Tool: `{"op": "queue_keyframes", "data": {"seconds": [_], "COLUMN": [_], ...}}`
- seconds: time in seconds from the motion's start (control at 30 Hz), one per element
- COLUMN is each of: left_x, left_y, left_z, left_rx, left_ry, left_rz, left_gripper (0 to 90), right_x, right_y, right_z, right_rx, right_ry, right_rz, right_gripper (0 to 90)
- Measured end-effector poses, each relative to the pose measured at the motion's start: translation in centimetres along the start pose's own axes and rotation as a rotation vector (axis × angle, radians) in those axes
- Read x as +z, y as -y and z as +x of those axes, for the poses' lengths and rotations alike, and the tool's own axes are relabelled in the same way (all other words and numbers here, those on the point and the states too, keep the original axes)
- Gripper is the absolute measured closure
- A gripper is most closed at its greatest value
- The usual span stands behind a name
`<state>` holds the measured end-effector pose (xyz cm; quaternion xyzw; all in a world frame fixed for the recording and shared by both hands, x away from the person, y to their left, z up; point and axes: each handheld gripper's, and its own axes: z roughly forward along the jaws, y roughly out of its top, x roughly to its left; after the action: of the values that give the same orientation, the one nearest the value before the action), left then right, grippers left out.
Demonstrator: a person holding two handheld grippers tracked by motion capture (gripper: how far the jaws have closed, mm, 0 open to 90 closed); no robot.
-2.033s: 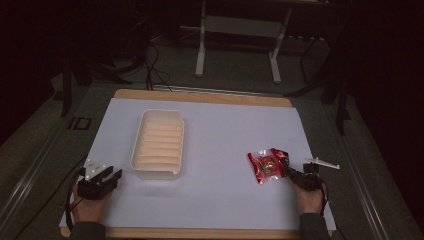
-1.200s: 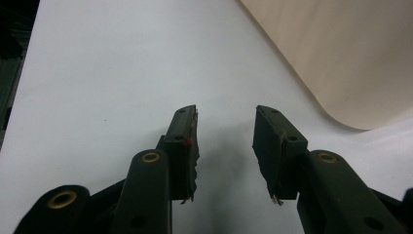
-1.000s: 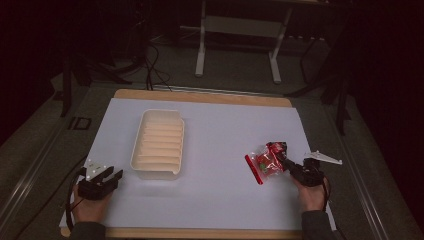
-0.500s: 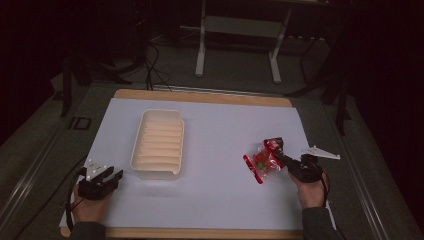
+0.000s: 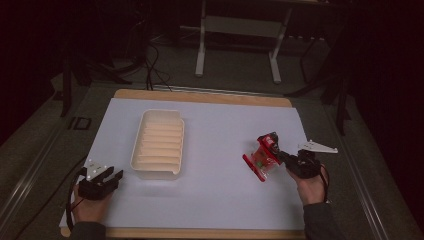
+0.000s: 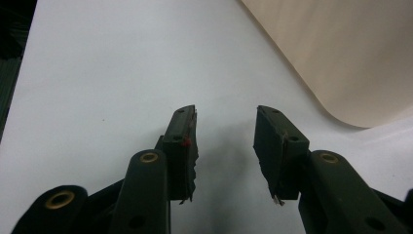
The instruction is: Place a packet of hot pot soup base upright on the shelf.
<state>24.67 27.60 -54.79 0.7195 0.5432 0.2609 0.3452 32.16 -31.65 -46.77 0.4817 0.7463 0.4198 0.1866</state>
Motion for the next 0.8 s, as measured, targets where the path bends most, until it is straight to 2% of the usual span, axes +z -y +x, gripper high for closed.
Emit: {"op": "queue_keyframes", "data": {"seconds": [0.8], "left_x": [0.0], "left_y": [0.0], "left_z": [0.0], "left_rx": [0.003], "left_ry": [0.006], "left_rz": [0.003], "left_gripper": [59.8], "right_x": [0.7], "right_y": [-2.7], "right_z": [1.3], "right_rx": [-0.064], "right_ry": [-0.043], "right_rz": [-0.020], "right_gripper": [88.9]}}
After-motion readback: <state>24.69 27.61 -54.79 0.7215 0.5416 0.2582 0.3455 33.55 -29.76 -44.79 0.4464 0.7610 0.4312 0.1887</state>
